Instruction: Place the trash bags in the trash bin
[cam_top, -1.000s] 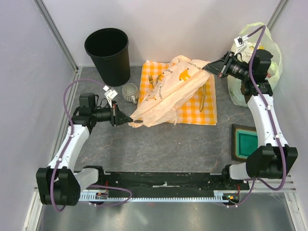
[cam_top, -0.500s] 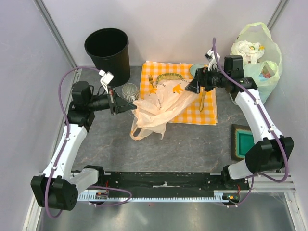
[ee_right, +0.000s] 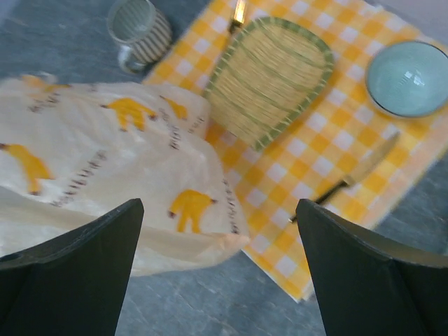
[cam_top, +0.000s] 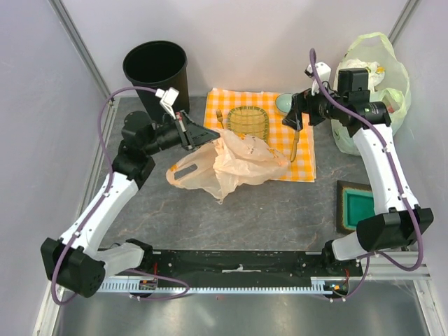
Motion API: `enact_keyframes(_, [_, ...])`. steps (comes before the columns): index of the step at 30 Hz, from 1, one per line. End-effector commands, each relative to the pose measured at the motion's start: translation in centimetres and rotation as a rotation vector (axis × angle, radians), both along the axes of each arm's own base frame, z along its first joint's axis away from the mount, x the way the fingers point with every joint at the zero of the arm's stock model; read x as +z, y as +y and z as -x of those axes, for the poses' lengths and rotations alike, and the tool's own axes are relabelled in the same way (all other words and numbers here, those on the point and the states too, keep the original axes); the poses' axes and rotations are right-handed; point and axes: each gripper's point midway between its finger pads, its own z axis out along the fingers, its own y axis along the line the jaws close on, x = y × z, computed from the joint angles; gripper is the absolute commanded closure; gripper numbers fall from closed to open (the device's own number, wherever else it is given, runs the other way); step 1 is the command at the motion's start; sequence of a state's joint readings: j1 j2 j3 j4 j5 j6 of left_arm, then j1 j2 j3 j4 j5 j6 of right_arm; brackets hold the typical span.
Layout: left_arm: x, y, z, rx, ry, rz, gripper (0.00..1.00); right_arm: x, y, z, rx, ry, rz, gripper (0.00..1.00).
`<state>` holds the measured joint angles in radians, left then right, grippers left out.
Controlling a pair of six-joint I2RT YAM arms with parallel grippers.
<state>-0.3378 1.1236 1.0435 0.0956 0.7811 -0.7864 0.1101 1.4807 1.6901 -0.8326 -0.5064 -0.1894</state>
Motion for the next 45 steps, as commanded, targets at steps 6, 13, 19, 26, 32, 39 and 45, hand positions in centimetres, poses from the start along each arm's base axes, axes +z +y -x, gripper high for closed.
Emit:
enact_keyframes(6, [4.1,-3.8,-4.4,0.155,0.034,0.110,0.98,11.7,9.9,7.5,0.303,-0.216,-0.449,0.02])
enact_keyframes(13, [7.7,-4.0,-5.3,0.217,-0.014,0.156,0.95,12.5,12.6,8.6,0.309,-0.293,-0.381,0.02])
enact_keyframes(19, [9.0,-4.5,-5.1,0.198,-0.012,0.183,0.92,9.4,13.1,6.4,0.162,-0.423,-0.088,0.02])
enact_keyframes(26, [9.2,-5.3,-4.7,0.165,0.016,0.200,0.92,8.6,13.4,3.9,0.022,-0.523,0.070,0.02])
enact_keyframes(32, [9.2,-5.7,-4.4,0.131,0.055,0.216,0.92,7.9,13.5,2.4,0.011,-0.569,0.141,0.11])
enact_keyframes(39, [9.8,-6.2,-3.9,0.084,0.051,0.218,0.95,5.3,15.7,5.1,0.200,-0.521,0.089,0.23])
enact_keyframes(45, [9.2,-6.2,-3.7,0.066,0.032,0.174,0.93,6.5,14.7,4.3,0.123,-0.526,0.082,1.00])
